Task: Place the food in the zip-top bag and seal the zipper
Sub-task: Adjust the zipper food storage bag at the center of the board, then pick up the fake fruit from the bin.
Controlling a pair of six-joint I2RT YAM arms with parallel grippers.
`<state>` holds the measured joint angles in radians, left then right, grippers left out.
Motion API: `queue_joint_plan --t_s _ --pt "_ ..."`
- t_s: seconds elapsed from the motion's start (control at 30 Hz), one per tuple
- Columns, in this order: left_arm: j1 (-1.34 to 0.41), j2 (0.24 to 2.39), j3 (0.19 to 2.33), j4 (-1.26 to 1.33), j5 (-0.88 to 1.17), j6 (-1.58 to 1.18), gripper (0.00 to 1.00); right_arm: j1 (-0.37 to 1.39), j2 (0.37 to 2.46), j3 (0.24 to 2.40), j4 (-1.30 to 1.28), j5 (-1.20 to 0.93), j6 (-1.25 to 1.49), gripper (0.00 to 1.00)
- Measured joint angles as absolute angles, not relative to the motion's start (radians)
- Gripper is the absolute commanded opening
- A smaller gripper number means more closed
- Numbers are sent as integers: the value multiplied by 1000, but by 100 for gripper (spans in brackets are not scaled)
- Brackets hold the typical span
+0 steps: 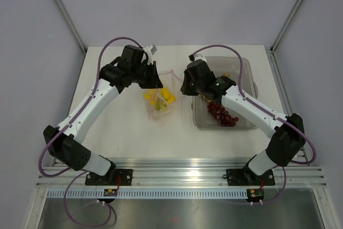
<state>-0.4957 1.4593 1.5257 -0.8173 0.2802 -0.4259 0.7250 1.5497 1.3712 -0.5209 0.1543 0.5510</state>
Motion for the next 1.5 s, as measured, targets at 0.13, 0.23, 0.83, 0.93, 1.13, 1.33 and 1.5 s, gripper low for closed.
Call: queue_joint_plan --t_s 0.13,0.23,0.83,0.93,1.13,1.33,1.5 --pt "-498 1474 1525 -815 262 -442 0 713 1547 1390 -522 155 521 70" --pt "-501 1488 1525 -813 253 -447 0 705 1536 1398 -537 155 491 74" --pt "-524 1525 1525 -798 250 -454 0 384 1308 1130 -727 130 384 80" --pt "-526 1525 1525 -795 251 -454 0 381 1359 1096 -777 119 364 80" --pt "-529 1525 1525 -790 251 -453 0 379 1424 1080 -786 91 325 76" --pt "-530 1528 1523 -786 255 -453 0 379 1573 1111 -788 84 250 83" --pt "-531 1530 1522 -782 256 -453 0 379 1653 1117 -786 122 199 86"
